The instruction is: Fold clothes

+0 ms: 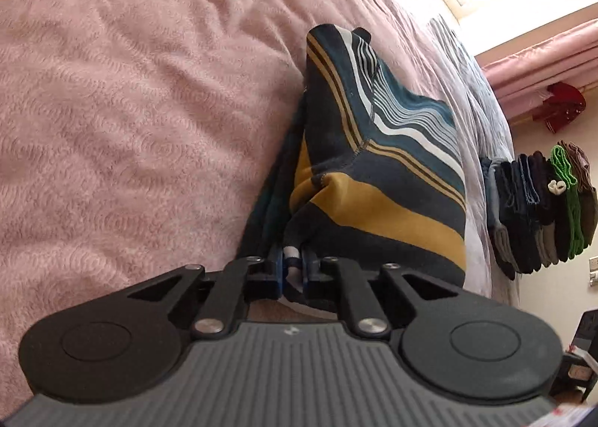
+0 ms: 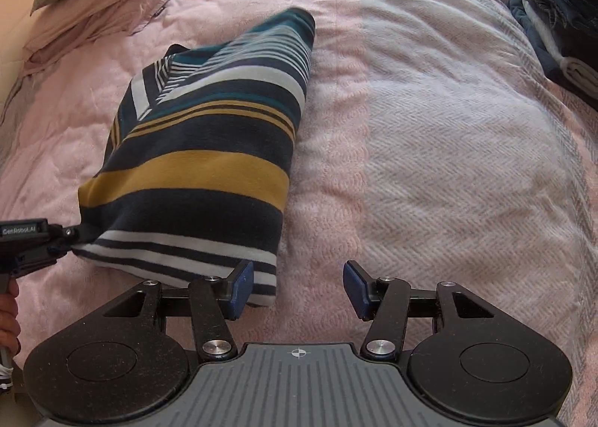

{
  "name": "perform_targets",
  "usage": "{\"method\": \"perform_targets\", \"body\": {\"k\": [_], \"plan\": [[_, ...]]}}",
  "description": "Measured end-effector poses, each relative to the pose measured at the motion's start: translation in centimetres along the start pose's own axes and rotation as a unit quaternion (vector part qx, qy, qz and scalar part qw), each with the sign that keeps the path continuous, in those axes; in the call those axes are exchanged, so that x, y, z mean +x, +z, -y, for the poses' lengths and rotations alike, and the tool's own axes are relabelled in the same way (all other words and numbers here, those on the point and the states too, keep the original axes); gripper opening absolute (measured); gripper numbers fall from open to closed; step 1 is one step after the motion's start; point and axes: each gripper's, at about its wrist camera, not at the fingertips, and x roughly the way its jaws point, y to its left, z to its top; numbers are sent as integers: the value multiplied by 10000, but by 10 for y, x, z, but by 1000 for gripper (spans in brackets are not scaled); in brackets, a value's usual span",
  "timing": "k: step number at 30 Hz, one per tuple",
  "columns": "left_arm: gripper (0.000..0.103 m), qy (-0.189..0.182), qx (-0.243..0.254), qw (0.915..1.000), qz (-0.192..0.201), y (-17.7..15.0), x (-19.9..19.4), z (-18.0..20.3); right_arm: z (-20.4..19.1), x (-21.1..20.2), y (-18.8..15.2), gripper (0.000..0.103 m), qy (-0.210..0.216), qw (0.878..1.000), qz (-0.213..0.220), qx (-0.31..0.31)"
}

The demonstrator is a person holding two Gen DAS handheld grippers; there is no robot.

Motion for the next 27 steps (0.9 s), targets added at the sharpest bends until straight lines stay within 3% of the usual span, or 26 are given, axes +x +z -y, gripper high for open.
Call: {"method": "perform_targets", "body": {"k": [3,5,6,9,11,13,15,18,22,25,27], "plan": [[15,304,330,9990,69,2,-2,17,11,-5,-2,50,46,9998,-31,166],[27,489,336,9980,222,-3,-14,21,20,-10,-3,50,99,9996,-65,239],[34,564,208,9978,280,-8,-23,22,25,-14,-3,50,119,9996,-59,236],[34,445,-394,9974,414,-25,-47,22,39,-21,-4,51,236,9995,-53,204],[39,94,-913,9949,410,-41,-51,23,49,-20,-4,51,370,9990,-112,204],[56,-411,-1705,9834,468,-59,-46,21,59,-16,-2,51,432,9987,-220,169],[61,-771,-2353,9661,725,-74,-32,22,68,-17,0,51,499,9985,-212,111],[64,-910,-2794,9487,1168,-90,-6,28,85,-20,2,51,760,9970,-111,78],[64,-793,-3386,9239,1593,-108,28,29,114,-12,20,52,1303,9902,46,508],[64,-776,-3613,9069,2024,-117,39,32,132,6,42,63,2079,9718,145,1099],[64,-749,-3681,8992,2245,-121,44,36,134,30,55,69,2597,9527,-9,1580]]}}
